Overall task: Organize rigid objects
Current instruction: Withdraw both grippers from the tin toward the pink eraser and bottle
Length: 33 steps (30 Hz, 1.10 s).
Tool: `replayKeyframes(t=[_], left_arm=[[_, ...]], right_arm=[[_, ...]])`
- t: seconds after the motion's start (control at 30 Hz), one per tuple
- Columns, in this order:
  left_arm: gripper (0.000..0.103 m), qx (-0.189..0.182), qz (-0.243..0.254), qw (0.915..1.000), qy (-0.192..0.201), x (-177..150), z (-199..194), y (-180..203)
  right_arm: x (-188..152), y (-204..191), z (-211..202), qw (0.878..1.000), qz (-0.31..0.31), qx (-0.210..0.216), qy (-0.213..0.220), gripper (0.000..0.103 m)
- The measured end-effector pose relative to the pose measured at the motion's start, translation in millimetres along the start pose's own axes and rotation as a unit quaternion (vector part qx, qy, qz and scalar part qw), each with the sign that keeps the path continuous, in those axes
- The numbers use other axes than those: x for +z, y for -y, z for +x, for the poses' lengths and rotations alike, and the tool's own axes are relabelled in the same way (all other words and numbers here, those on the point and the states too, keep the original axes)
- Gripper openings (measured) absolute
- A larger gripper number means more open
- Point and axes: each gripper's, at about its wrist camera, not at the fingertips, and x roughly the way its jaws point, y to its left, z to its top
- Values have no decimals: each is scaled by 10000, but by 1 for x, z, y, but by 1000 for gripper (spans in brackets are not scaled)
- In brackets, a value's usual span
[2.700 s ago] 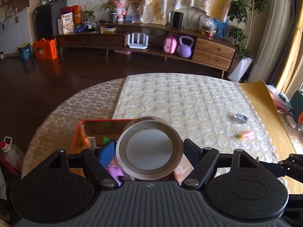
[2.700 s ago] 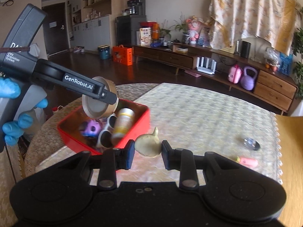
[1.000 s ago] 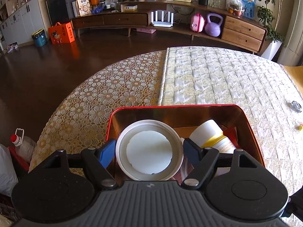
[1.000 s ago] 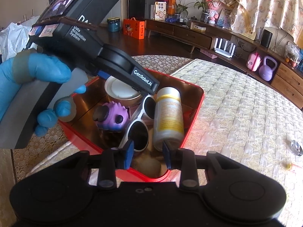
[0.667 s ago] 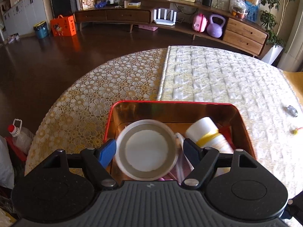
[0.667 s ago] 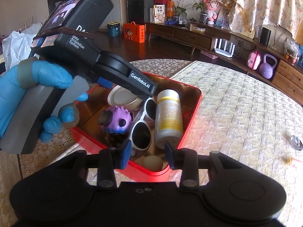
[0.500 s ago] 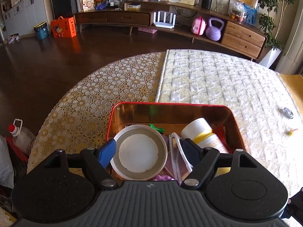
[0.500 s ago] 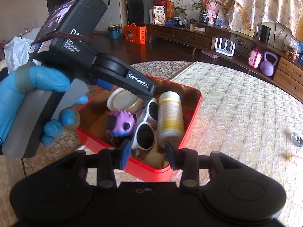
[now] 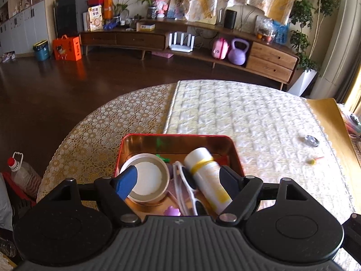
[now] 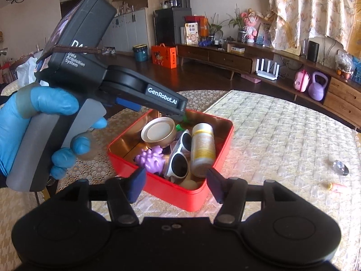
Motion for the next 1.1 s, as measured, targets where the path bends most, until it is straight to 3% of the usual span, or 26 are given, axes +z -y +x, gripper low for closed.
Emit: replayKeyframes(t=[0.5,0.63,1.1], left_arm=[[80,-199,281,9991,257,-12,-34,46],[84,-278,331,9985,321,-15,-39,64],[88,-641,566,9961,227,-20,-26,147]], right_arm=[[-15,32,-58,9989,250,-239,327,72],[-21,43,-70,9980,313,-356,410,78],[-51,105,-91,9938,544,-779,583,96]])
